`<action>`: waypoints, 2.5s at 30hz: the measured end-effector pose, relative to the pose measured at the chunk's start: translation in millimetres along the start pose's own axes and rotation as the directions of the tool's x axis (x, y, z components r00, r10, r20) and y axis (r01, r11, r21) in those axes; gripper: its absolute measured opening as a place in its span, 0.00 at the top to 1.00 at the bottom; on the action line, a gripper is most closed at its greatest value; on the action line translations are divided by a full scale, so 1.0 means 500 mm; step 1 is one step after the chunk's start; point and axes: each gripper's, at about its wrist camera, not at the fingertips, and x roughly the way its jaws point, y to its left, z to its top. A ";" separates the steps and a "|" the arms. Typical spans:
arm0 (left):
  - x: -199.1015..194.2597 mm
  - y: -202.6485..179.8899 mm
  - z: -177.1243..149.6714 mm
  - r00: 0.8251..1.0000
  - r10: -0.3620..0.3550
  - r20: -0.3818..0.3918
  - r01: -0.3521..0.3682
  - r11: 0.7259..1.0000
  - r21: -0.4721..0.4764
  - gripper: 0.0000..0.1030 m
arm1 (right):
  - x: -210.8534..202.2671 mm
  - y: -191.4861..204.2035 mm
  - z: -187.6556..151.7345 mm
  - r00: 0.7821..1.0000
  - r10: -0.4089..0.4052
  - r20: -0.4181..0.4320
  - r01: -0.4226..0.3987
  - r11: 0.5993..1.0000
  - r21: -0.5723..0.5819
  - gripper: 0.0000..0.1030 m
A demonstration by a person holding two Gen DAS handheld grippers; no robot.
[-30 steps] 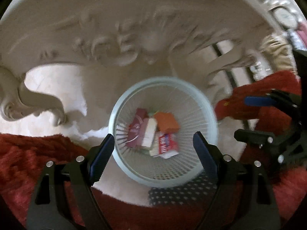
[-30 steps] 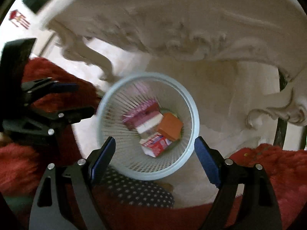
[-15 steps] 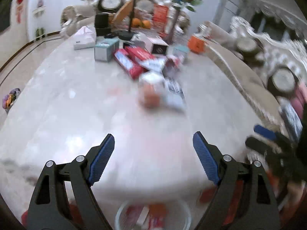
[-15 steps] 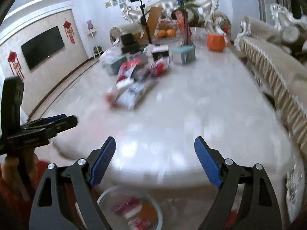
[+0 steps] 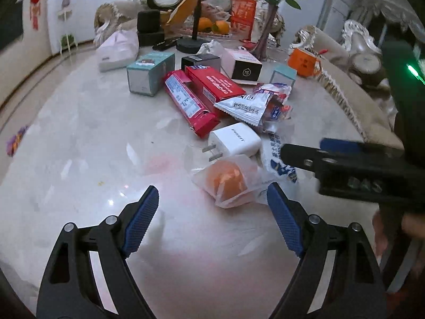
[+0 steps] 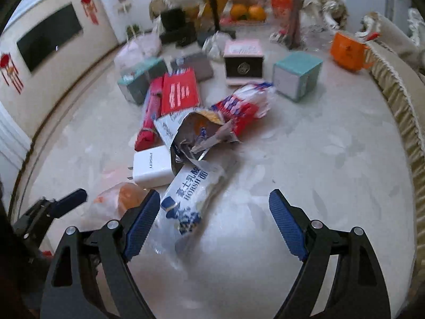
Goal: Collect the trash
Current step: 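Grasp the orange-filled plastic bag with the left gripper while the right grasps the bread packet, then carry both items over the wastebasket and open both grippers to drop them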
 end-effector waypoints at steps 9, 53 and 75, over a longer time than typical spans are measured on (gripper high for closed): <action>0.014 -0.024 0.001 1.000 -0.014 -0.007 0.014 0.997 0.076 0.21 | 0.043 0.016 0.008 0.993 -0.063 -0.096 0.050 0.991 -0.126 0.22; -0.146 0.046 -0.117 0.978 -0.205 0.044 0.204 0.979 0.021 0.59 | -0.184 -0.078 -0.214 0.931 0.277 0.239 -0.304 0.949 0.083 0.70; -0.059 0.011 -0.519 0.904 -0.191 -0.383 0.218 0.976 0.027 0.59 | -0.028 0.038 -0.568 0.924 0.320 -0.210 -0.274 0.936 0.221 0.70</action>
